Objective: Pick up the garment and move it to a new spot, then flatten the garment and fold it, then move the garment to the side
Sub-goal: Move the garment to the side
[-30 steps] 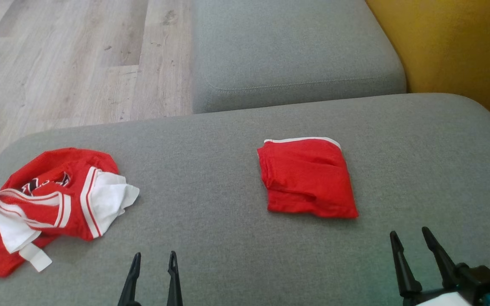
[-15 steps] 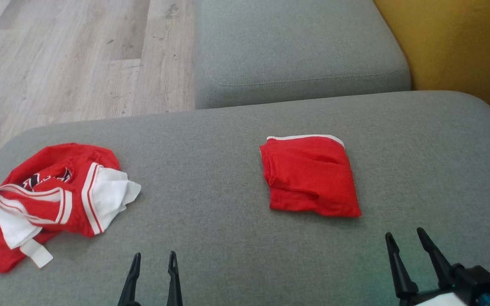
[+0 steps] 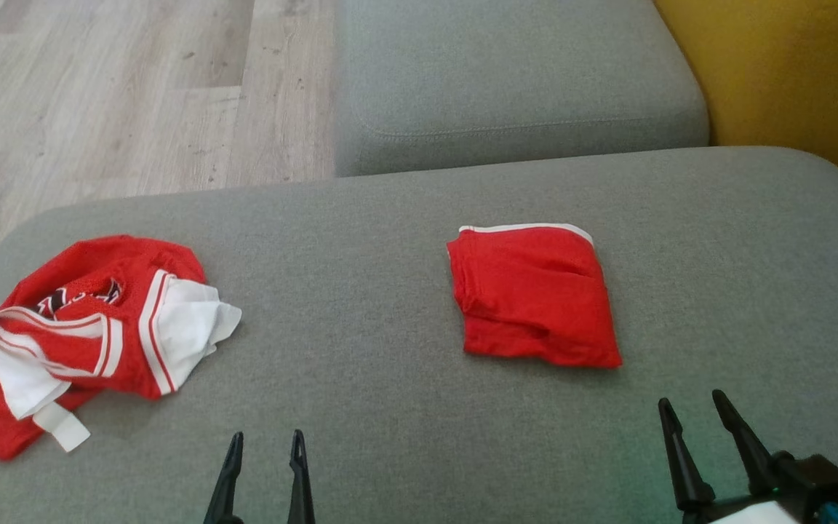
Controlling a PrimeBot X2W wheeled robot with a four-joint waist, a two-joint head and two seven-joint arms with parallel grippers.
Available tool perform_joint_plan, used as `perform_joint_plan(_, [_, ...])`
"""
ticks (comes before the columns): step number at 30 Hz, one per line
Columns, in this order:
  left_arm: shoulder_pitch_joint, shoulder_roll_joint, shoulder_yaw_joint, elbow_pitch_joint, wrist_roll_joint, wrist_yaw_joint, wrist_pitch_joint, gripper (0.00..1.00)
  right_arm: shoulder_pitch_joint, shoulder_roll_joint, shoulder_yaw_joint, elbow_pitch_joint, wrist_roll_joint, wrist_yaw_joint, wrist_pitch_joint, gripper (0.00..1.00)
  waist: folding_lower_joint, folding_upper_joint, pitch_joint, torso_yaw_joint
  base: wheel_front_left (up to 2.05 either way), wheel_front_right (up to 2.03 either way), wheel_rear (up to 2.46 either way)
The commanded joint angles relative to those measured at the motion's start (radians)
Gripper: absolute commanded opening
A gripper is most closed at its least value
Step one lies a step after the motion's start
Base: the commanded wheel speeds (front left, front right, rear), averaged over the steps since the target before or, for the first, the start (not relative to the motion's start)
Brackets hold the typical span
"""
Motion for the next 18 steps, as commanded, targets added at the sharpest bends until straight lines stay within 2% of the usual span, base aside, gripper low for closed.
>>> perform_joint_plan(1, [-0.049,-0.004,0.02,-0.031,-0.009,0.005,-0.005,1.0,-0.041,-0.021,0.02,-0.029,0.008,-0.001,-0.011,1.0,-0.0001,-0.0001,0.009,0.004,0.0,0.0,0.0])
perform_joint_plan(6, [-0.061,-0.004,0.009,-0.035,-0.009,0.011,-0.005,1.0,-0.059,-0.021,0.02,-0.014,0.031,-0.001,-0.011,1.0,-0.0001,-0.0001,0.035,0.012,0.0,0.0,0.0])
perform_joint_plan(14, [-0.117,-0.004,-0.035,-0.054,-0.02,0.03,-0.005,1.0,-0.197,-0.079,0.08,0.039,0.186,-0.001,-0.01,1.0,-0.0001,-0.0001,0.151,0.038,0.0,0.0,0.0])
perform_joint_plan(18, [-0.168,-0.004,-0.063,-0.056,-0.019,0.04,-0.005,1.0,-0.312,-0.104,0.079,0.092,0.291,-0.001,0.038,1.0,-0.0001,-0.0001,0.221,0.048,0.0,0.0,0.0])
